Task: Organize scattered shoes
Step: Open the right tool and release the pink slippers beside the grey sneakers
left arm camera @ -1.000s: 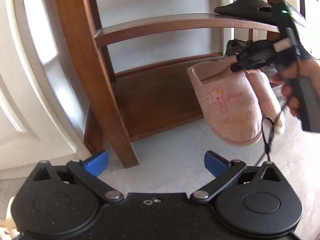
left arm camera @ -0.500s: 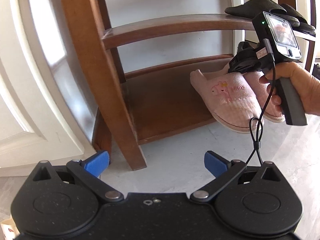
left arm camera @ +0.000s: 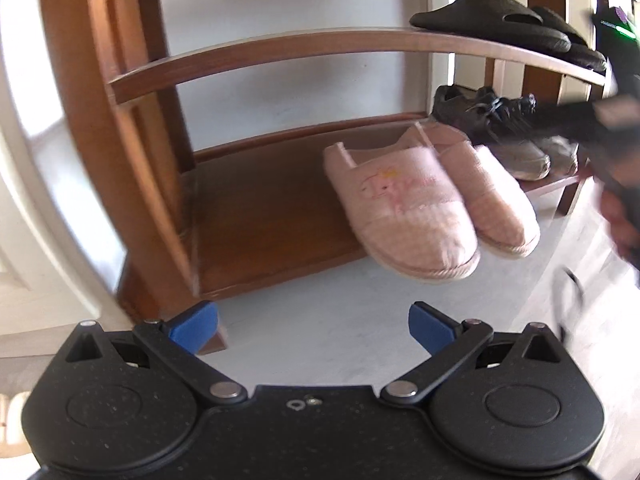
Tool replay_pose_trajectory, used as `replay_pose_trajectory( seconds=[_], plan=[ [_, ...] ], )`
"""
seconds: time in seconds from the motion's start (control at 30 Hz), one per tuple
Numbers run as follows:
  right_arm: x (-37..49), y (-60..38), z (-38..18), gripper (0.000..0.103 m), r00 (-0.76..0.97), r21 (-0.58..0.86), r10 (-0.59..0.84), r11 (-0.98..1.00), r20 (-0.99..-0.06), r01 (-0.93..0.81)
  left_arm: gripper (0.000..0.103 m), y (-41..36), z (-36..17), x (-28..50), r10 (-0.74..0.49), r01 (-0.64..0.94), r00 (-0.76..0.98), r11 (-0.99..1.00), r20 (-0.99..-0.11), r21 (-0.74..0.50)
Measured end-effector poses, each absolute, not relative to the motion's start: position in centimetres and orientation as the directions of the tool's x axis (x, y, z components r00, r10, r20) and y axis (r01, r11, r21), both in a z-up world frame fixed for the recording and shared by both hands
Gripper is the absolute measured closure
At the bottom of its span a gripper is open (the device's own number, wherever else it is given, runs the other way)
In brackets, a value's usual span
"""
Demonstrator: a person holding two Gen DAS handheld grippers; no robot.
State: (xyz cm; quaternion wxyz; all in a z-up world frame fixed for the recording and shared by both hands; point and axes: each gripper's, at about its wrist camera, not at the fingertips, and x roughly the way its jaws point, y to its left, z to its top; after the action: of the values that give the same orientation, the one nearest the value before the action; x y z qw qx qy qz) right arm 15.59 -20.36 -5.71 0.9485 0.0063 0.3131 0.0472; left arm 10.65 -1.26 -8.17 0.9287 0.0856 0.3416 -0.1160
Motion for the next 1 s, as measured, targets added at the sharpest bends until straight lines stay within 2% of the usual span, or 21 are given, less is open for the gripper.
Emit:
replay_pose_trajectory(
  seconds=[0.1,0.2,0.5,1.0],
  plan=[
    [12.5,-20.9,-5.5,0.088,0.76,-0.042,0.109,0.983,-0.641,-0.176,0.001,-2.3,-8.8,11.3,-0.185,0.282,0.734,0.958,-0.653,0.045],
    [10.9,-22.2,-5.8,0.088,0.724,-0.056,0.109,0.978,-0.681,-0.2,0.001,-3.9,-9.5,12.3,-0.204,0.279,0.722,0.96,-0.662,0.009],
    [8.6,-24.0,-9.1,0.088,0.69,0.093,0.081,0.995,-0.719,-0.021,0.001,-6.8,-11.5,13.7,-0.203,0.258,0.702,0.966,-0.683,-0.021],
    [7.2,-24.6,-11.3,0.088,0.644,0.115,0.078,0.993,-0.761,0.015,0.001,-8.7,-11.9,13.5,-0.219,0.281,0.686,0.959,-0.694,-0.025]
  ],
)
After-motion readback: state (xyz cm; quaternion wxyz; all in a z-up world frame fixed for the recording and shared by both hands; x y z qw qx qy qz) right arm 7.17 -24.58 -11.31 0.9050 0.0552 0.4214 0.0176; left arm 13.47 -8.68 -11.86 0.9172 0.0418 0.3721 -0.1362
